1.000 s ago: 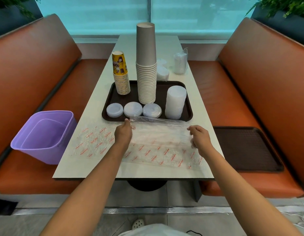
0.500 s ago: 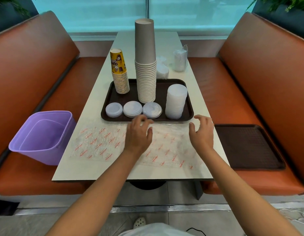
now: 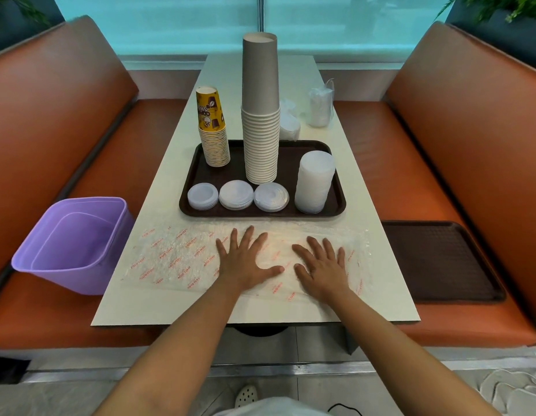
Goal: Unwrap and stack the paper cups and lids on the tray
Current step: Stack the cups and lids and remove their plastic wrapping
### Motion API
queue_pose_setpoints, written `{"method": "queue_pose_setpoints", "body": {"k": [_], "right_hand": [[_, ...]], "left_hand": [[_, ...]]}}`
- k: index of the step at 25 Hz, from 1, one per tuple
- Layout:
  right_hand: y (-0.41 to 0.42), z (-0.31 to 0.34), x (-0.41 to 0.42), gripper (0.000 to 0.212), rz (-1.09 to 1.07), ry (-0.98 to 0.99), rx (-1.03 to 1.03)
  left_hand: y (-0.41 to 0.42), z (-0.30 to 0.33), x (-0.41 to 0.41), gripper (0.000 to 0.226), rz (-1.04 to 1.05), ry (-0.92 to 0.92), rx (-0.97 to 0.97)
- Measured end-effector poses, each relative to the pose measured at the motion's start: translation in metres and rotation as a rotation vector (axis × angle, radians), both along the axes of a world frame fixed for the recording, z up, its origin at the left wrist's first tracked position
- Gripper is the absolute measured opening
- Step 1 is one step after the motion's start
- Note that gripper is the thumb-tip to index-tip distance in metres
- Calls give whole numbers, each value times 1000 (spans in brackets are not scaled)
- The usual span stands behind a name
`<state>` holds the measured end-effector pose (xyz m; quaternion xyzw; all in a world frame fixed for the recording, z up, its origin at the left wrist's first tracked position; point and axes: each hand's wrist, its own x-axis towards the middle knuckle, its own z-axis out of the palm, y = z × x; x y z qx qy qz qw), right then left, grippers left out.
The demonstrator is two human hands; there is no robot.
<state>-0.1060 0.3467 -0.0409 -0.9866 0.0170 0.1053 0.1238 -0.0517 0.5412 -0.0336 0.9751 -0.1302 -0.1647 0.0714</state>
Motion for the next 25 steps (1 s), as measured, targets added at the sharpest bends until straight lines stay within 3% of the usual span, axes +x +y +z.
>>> {"method": "queue_pose_setpoints", "body": {"k": [5, 11, 14, 18, 20, 22, 25], "right_hand": [[0, 0, -3, 60, -232, 8, -80], [1, 3, -2, 61, -255, 25, -91], [2, 7, 5, 62, -276, 40, -83], [8, 24, 14, 62, -350, -76, -50], [11, 31, 16, 58, -382, -271, 50], [10, 37, 20, 55, -418, -448, 212], [1, 47, 35, 60, -484, -457, 447]], "left_hand": [[12, 4, 6, 103, 51, 7, -2], [10, 19, 15, 107, 62, 157, -17], [9, 31, 24, 94, 43, 137, -8], [2, 44, 28, 53, 66, -150, -262], [-5, 52, 34, 43, 48, -191, -433], [-15, 63, 41, 43, 31, -180, -613], [-33, 82, 51, 53, -49, -255, -747]]}}
